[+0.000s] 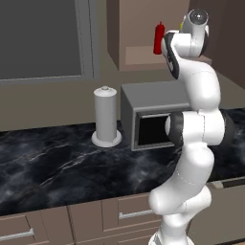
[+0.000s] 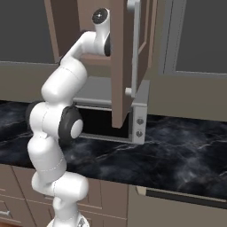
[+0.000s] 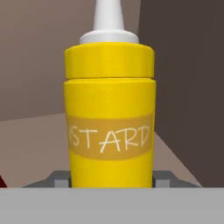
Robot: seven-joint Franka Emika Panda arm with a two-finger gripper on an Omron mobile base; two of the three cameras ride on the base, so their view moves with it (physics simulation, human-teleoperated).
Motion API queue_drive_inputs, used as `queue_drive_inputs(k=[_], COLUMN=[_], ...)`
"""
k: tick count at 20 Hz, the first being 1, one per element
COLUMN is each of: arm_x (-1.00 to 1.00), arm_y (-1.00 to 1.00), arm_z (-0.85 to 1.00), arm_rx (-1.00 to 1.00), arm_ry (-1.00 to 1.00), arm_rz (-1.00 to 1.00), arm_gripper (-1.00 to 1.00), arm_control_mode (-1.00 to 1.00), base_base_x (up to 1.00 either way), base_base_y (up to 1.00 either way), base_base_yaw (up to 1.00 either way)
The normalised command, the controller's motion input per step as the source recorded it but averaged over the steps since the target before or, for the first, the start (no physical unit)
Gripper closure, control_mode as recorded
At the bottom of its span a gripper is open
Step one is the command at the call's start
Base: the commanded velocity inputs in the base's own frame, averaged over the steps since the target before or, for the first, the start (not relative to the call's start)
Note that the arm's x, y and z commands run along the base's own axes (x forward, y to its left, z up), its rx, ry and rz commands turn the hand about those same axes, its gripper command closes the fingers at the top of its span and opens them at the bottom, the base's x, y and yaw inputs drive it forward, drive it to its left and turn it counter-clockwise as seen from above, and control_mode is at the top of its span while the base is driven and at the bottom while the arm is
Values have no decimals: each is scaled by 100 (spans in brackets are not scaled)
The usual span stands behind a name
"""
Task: Move the mustard and ketchup from the cabinet to the dining counter.
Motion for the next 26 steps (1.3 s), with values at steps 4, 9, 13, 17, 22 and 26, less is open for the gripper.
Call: queue_drive_inputs(k=[4, 9, 13, 17, 22, 26], arm_x=[-11, -43, -56, -69, -74, -76], arm_y=[-9, 19, 26, 33, 36, 33], arm_z=[1, 0, 0, 0, 0, 0], arm_rx=[0, 0, 0, 0, 0, 0], arm_ry=[-2, -5, -2, -7, -10, -9], arm_rz=[0, -1, -9, -10, -9, -6], arm_gripper=[100, 100, 100, 100, 100, 100], arm_control_mode=[-100, -100, -100, -100, -100, -100], base_base_x=[0, 0, 0, 0, 0, 0], base_base_y=[0, 0, 0, 0, 0, 0], base_base_yaw=[0, 0, 0, 0, 0, 0])
